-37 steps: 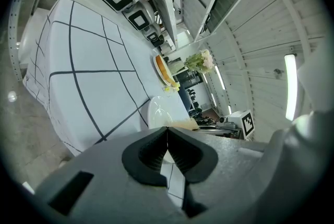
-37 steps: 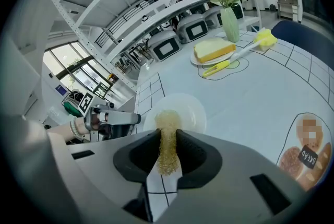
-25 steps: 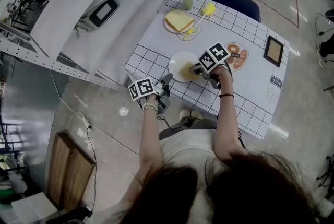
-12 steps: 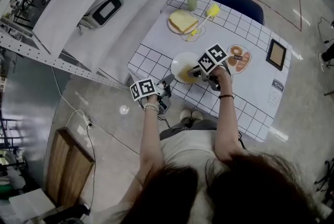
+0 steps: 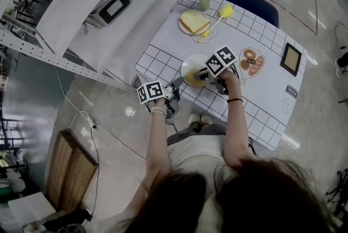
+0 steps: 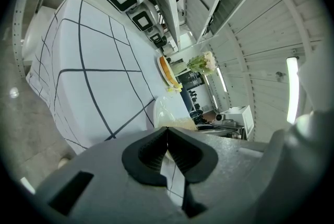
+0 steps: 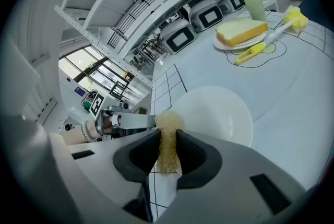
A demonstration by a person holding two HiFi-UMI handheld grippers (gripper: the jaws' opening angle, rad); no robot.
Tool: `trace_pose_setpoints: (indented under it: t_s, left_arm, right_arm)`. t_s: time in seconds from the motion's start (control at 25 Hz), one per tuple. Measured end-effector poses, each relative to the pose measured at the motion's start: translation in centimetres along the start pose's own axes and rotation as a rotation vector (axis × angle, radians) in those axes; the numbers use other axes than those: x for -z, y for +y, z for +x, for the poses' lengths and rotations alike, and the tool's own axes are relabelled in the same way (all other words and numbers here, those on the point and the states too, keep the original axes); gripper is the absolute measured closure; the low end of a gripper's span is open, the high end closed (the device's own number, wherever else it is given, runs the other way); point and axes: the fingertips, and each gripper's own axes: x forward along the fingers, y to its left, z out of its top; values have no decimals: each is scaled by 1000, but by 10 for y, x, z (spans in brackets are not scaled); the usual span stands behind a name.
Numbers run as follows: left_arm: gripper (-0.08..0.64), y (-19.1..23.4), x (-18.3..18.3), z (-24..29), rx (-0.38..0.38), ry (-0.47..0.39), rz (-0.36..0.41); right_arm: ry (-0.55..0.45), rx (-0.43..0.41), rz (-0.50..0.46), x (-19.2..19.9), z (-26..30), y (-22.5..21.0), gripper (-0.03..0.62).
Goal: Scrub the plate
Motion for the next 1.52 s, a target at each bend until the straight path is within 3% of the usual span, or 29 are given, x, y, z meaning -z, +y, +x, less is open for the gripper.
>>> trace_pose_setpoints:
  t_s: [0.8,1.52]
  left_arm:
    - [549,1,-1,0,4,5,-4]
    - [549,-3,-6,1,5,4,8]
  right_arm:
    - [-82,43,-73,-25,9,-1,512]
    - [-199,97,-40,-44,7,-13,512]
